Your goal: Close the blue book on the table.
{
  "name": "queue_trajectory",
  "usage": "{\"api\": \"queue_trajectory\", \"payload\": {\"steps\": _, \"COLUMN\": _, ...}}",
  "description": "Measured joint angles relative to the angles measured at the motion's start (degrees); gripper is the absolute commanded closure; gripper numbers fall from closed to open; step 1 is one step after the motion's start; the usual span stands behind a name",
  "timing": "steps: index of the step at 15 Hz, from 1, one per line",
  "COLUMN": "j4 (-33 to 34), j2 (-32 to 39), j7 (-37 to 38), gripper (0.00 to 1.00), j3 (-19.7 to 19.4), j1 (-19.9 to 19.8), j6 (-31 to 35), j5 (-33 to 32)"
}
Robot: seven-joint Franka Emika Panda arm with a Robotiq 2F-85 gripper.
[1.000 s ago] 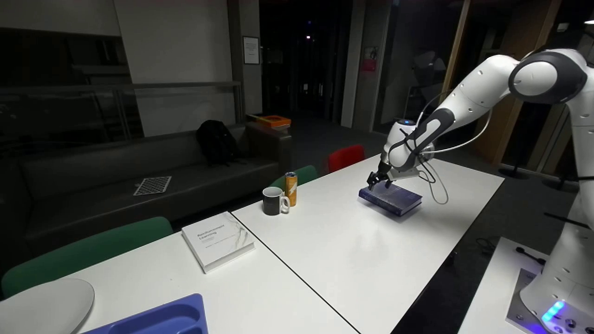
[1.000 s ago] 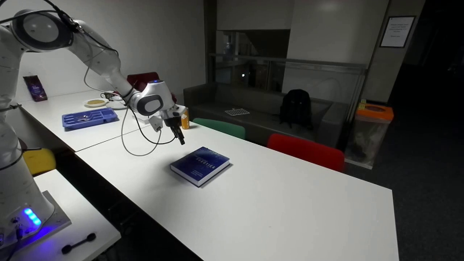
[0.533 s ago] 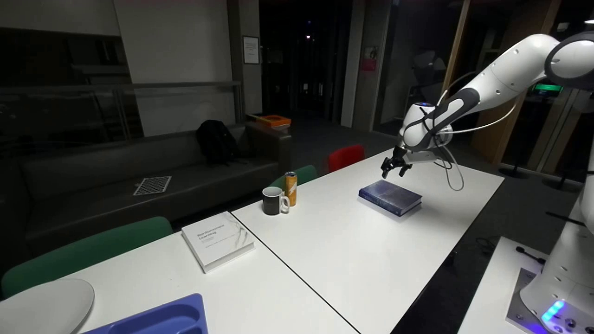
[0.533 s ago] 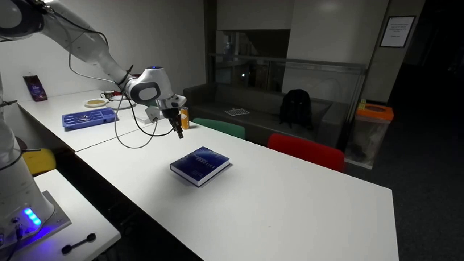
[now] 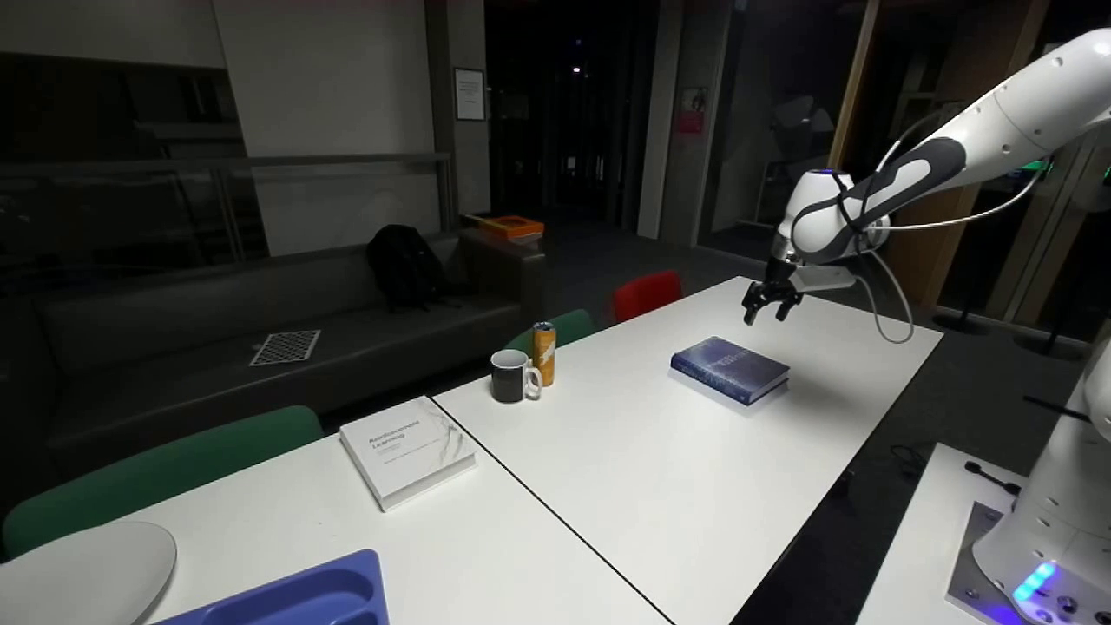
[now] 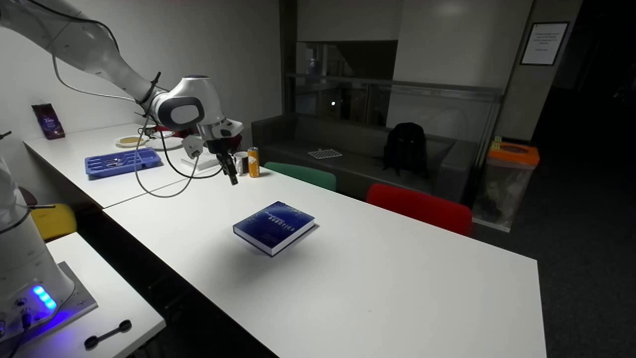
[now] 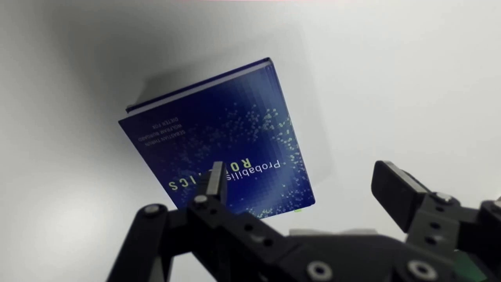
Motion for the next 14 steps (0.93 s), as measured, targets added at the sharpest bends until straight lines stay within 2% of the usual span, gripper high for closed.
{"api": "queue_trajectory", "payload": {"steps": 7, "j4": -5.28, "j2": -8.33, "j7": -3.56, "gripper": 0.00, "j3": 1.12, "j1": -1.40, "j6": -5.80, "j5": -0.30}}
{"api": "queue_trajectory", "payload": {"steps": 14, "j4": -6.01, "j2": -9.15, "j7": -3.63, "gripper": 0.00, "j3": 1.19, "j1": -1.42, "j6": -5.81, "j5": -0.30}}
